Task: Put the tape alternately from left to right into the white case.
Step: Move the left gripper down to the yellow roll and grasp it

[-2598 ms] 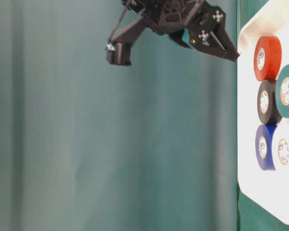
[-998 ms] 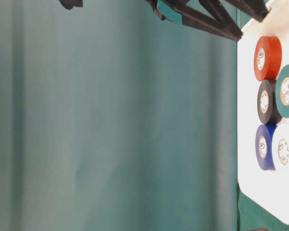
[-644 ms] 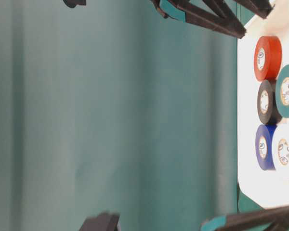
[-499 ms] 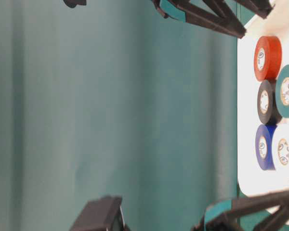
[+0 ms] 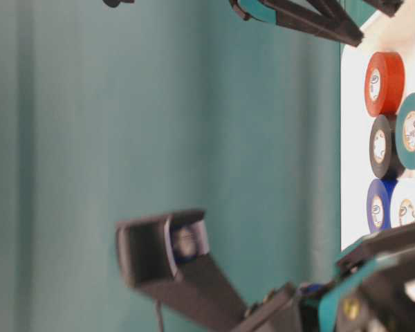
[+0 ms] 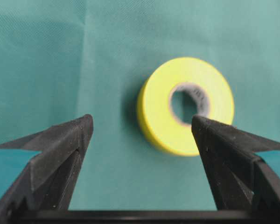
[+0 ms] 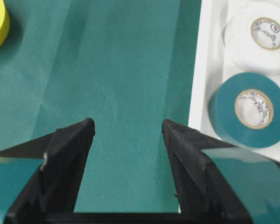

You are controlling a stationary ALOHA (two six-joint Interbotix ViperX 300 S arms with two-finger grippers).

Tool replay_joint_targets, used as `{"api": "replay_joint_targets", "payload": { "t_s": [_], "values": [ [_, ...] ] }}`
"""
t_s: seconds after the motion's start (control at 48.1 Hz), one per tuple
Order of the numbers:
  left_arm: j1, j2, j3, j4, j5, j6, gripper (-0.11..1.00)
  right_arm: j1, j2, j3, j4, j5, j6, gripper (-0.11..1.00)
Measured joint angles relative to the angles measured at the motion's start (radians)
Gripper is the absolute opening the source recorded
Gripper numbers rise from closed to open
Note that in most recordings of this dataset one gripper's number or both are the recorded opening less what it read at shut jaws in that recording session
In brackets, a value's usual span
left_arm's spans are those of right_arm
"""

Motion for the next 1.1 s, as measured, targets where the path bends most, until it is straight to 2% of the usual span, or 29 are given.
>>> {"api": "replay_joint_targets", "payload": {
  "t_s": [0.166,0.27,0.395,0.499,1.102],
  "values": [
    [-0.008,0.034,-0.044,0.0,0.02,-0.137,0.47,0.002,0.0,0.009,0.0,0.002,0.0,0.64],
    [-0.009,0.055,-0.061,0.0,0.054,-0.195,0.47,0.002,0.002,0.012,0.0,0.0,0.0,0.64],
    [-0.009,0.081,-0.084,0.002,0.114,-0.233,0.47,0.002,0.0,0.017,0.0,0.0,0.0,0.64],
    [-0.011,0.1,-0.11,0.0,0.164,-0.25,0.47,0.002,0.002,0.018,0.0,0.0,0.0,0.64],
    [-0.017,0.173,-0.241,0.0,0.345,-0.255,0.47,0.002,0.002,0.028,0.0,0.0,0.0,0.64]
  ]
}}
